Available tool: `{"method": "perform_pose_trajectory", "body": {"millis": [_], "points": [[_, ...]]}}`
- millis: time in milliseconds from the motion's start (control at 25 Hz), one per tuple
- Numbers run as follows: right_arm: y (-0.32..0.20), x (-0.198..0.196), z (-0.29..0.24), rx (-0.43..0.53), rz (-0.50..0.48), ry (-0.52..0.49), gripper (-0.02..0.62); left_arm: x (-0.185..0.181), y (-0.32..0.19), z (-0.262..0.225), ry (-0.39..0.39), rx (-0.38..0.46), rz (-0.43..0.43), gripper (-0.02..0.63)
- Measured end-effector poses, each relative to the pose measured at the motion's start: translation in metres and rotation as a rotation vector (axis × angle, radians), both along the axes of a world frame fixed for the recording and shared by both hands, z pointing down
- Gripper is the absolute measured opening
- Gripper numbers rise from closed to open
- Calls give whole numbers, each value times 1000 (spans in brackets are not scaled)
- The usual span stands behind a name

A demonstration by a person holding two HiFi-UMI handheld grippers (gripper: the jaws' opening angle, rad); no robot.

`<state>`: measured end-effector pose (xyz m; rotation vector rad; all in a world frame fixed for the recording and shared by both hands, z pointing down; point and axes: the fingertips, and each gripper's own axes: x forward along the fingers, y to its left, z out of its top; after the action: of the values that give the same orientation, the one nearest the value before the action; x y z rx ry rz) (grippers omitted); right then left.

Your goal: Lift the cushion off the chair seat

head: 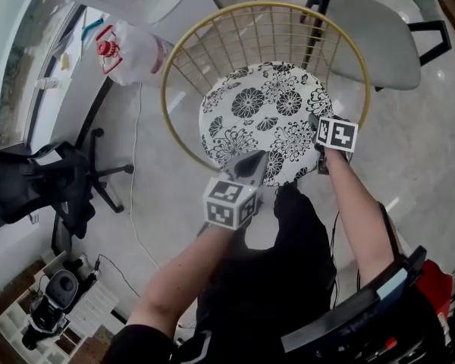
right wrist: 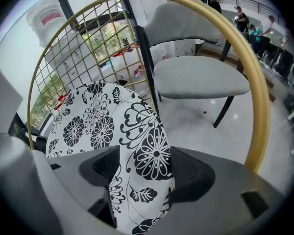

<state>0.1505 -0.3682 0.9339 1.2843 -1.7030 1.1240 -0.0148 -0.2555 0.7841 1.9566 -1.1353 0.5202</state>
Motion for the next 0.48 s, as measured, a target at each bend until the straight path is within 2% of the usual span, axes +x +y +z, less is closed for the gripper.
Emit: {"method": "perform_pose_trajectory", "body": {"millis": [120, 280, 360, 480], "points": [[-1, 1, 7, -25, 33, 10, 325, -5, 7, 2, 0, 3, 3, 8], [-2, 6, 17, -71, 101, 1, 322, -6, 9, -4, 59, 48, 16, 8], [-1, 7, 22, -88, 140, -13, 313, -9, 14, -2, 52, 52, 26, 8], [-1, 7, 24, -94, 146, -1, 293, -16, 24, 6, 37, 32, 18, 8]]}}
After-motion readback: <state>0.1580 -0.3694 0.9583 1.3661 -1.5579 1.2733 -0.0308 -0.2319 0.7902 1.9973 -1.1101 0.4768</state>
